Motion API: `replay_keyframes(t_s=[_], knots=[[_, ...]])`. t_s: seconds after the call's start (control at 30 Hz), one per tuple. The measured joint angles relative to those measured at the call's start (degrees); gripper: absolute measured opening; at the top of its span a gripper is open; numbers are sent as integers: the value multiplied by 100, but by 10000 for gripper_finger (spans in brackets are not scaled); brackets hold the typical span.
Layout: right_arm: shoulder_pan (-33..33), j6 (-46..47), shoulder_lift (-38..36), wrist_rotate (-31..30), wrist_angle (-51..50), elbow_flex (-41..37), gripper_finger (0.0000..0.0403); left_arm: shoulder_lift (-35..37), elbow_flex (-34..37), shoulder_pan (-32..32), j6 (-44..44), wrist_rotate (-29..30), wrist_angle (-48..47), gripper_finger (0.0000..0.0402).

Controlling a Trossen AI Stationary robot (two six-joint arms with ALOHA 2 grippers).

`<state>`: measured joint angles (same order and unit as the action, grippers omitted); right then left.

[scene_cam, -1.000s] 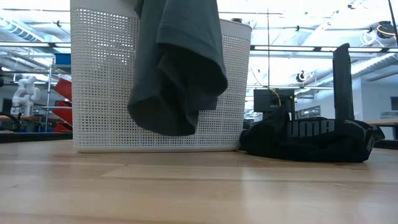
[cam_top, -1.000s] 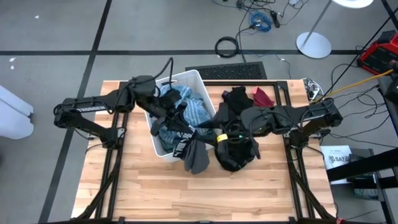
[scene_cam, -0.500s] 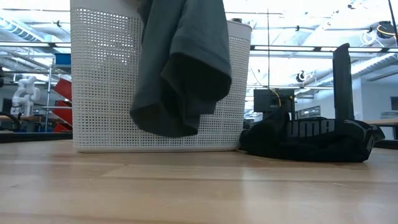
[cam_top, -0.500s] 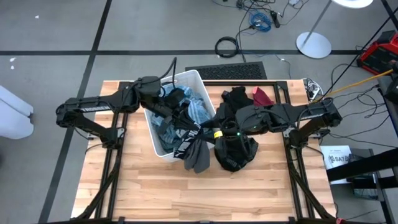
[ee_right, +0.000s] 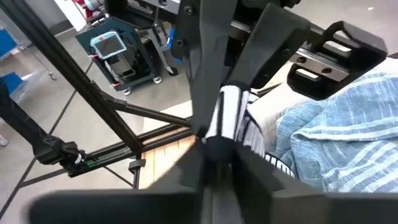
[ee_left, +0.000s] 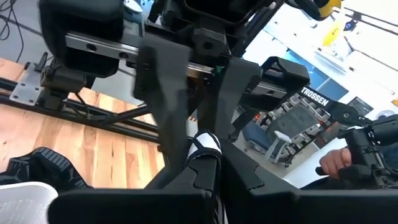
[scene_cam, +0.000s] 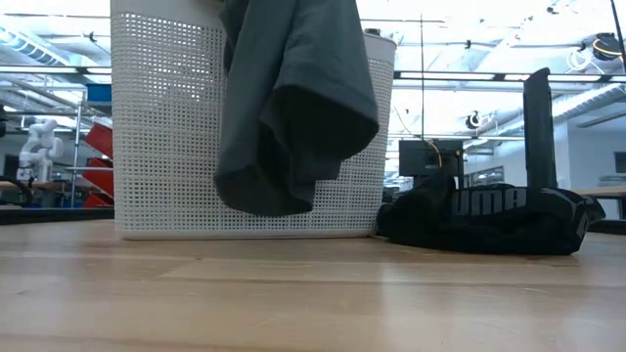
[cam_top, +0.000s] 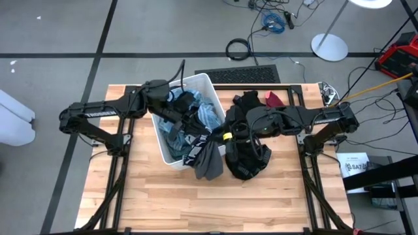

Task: Sort clothes
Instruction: Put the gray short into the white laundry bin

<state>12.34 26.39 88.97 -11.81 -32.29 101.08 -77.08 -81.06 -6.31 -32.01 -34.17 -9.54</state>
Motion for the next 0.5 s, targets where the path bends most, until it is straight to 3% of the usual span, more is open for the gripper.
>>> replay_keyframes(t_s=[0.1, 0.27, 0.43, 0.5], knots=[[3, -56, -5, -5, -3, 0, 11, 0, 0, 4, 127, 9, -14, 27], [8, 11, -137, 17, -114, 57, 3, 2, 0, -23, 286, -100, -3, 56], [181, -315, -529, -2, -52, 397, 2, 7, 0, -164, 256, -718, 0, 70], [255, -476, -677, 291, -42, 533, 1, 7, 0, -214, 257, -811, 1, 71]])
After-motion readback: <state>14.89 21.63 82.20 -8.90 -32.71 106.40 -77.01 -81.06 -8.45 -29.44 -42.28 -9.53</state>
